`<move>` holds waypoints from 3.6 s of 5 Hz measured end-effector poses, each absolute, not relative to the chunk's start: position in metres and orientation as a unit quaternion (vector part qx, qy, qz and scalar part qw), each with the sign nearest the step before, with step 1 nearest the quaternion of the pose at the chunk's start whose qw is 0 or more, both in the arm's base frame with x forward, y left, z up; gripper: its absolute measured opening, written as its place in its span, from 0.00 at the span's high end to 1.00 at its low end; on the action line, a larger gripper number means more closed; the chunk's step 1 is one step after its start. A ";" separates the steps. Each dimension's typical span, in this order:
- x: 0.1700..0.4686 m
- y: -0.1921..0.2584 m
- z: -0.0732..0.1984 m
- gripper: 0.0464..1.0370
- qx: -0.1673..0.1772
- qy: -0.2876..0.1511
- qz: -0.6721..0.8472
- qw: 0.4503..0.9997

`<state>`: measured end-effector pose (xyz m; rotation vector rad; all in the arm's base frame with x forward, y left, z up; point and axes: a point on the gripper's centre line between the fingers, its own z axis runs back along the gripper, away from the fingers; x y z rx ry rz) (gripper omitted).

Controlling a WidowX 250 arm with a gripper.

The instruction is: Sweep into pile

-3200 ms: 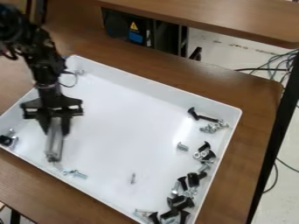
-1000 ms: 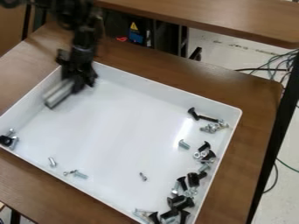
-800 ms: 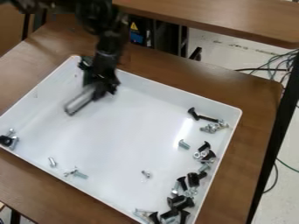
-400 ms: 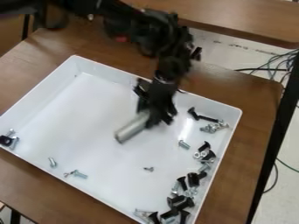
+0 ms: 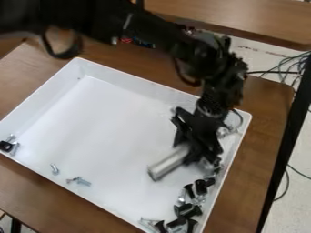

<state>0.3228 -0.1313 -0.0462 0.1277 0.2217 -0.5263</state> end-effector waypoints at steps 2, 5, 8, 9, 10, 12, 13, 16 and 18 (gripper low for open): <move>0.312 -0.106 -0.040 0.68 0.064 0.094 -0.202 0.973; 0.321 0.008 -0.004 0.68 0.011 0.025 0.017 0.999; 0.303 0.057 -0.041 0.49 -0.027 0.070 0.086 0.993; 0.302 0.055 -0.040 0.17 -0.034 0.072 0.072 0.994; 0.304 0.056 -0.014 0.02 -0.029 0.058 0.069 0.995; 0.311 0.037 0.028 0.04 0.008 0.078 0.065 0.995; 0.314 -0.004 0.029 0.04 0.014 0.077 0.004 0.997; 0.323 -0.044 0.031 0.04 0.010 0.069 -0.067 0.995; 0.323 -0.045 0.031 0.04 0.008 0.069 -0.066 0.995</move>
